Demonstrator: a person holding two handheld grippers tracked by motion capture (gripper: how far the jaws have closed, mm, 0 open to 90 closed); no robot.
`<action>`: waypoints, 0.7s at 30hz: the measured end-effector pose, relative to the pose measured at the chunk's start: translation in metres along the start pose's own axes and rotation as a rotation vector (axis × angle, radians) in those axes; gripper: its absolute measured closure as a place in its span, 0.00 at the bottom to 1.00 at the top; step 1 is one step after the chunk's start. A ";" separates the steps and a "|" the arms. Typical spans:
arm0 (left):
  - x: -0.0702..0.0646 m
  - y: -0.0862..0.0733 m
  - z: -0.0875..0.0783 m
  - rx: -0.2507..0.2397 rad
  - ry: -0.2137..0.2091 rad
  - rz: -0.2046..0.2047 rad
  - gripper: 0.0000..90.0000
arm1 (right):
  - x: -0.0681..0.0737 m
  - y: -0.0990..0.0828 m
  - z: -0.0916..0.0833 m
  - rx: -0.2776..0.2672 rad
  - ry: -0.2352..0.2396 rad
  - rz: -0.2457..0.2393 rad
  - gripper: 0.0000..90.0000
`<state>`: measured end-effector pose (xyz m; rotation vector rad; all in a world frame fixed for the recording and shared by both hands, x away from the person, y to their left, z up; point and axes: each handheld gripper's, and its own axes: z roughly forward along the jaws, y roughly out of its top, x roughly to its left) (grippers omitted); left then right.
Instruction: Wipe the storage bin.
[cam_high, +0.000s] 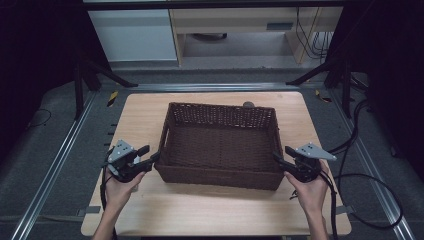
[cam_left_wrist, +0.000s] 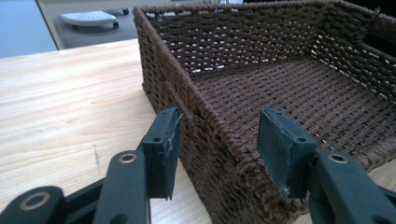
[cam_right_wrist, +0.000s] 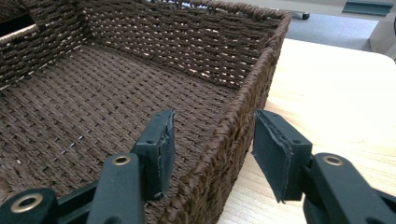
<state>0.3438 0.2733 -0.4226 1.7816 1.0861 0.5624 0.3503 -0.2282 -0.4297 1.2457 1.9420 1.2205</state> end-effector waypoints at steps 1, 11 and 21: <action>-0.001 -0.001 0.003 0.012 -0.001 0.005 0.57 | 0.000 0.000 0.000 0.000 -0.001 0.001 0.55; -0.005 -0.005 0.008 0.026 -0.056 -0.010 0.70 | 0.001 0.000 0.004 0.022 0.010 -0.012 0.70; -0.009 -0.008 0.000 0.028 -0.045 0.003 0.70 | -0.001 -0.001 0.014 -0.018 0.011 0.001 0.73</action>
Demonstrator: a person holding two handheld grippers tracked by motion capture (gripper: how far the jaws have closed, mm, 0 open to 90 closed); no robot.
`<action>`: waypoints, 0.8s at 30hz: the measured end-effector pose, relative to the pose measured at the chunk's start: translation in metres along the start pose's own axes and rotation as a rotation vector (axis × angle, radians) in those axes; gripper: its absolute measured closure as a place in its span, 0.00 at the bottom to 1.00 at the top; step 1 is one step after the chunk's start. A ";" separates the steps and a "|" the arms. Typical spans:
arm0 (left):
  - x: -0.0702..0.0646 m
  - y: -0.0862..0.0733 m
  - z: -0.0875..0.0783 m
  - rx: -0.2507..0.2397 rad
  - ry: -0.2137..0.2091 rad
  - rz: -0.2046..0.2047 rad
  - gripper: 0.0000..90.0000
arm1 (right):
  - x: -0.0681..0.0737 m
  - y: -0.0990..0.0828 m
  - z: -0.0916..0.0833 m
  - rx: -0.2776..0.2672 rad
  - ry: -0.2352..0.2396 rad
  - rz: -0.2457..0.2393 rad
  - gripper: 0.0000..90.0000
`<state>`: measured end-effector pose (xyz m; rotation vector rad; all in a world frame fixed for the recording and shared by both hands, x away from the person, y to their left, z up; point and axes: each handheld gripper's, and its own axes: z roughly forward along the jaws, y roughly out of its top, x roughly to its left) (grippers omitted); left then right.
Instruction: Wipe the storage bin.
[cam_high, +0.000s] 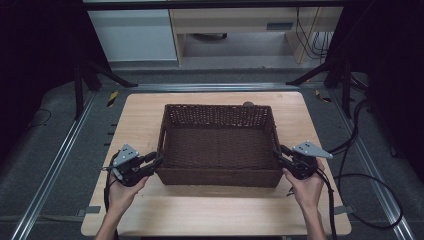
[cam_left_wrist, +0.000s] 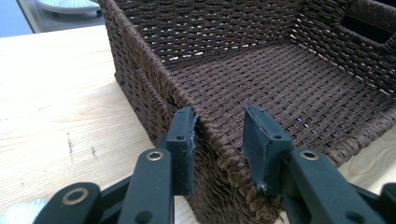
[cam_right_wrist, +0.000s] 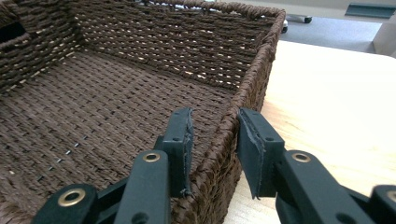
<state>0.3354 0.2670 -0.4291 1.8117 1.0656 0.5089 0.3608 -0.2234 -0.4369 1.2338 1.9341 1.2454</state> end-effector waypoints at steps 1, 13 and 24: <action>0.000 0.000 -0.001 0.000 0.002 0.001 0.70 | 0.000 0.000 0.001 -0.001 0.003 0.000 0.73; 0.005 -0.002 -0.003 -0.002 0.017 -0.003 0.69 | 0.004 0.001 0.004 -0.008 0.014 0.004 0.73; 0.006 0.001 -0.006 -0.005 0.011 0.006 0.67 | 0.004 0.004 0.001 -0.009 0.019 -0.004 0.68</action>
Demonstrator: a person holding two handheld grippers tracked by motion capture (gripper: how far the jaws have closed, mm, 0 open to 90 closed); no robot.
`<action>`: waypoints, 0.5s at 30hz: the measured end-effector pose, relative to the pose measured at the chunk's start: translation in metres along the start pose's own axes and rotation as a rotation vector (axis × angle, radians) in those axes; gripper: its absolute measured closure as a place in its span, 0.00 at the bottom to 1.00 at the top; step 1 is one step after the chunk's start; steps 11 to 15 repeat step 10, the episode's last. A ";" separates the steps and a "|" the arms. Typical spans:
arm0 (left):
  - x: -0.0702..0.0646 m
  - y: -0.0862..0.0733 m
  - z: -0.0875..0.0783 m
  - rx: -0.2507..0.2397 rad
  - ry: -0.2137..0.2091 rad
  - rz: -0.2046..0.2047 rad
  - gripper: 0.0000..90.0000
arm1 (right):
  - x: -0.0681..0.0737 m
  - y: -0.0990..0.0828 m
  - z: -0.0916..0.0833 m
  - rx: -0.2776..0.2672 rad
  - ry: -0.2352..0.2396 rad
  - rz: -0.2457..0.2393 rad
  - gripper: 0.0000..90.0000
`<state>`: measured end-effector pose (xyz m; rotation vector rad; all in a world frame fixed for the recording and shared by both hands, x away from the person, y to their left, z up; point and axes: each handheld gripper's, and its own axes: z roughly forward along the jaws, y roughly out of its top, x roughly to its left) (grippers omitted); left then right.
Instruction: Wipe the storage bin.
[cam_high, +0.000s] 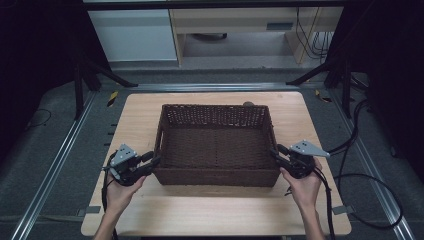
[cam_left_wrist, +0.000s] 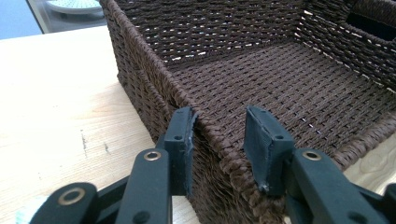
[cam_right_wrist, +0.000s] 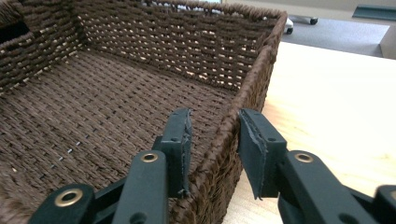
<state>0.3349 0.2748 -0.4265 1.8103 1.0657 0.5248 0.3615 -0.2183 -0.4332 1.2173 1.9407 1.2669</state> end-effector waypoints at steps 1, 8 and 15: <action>0.001 0.001 -0.003 -0.009 -0.006 0.005 0.66 | -0.001 0.002 -0.002 -0.009 -0.006 0.005 0.65; 0.015 0.004 -0.020 -0.065 0.029 -0.001 0.51 | -0.012 0.007 -0.020 -0.077 -0.085 0.023 0.44; 0.022 0.002 -0.026 -0.082 0.061 -0.009 0.45 | -0.018 0.005 -0.022 -0.074 -0.108 0.035 0.40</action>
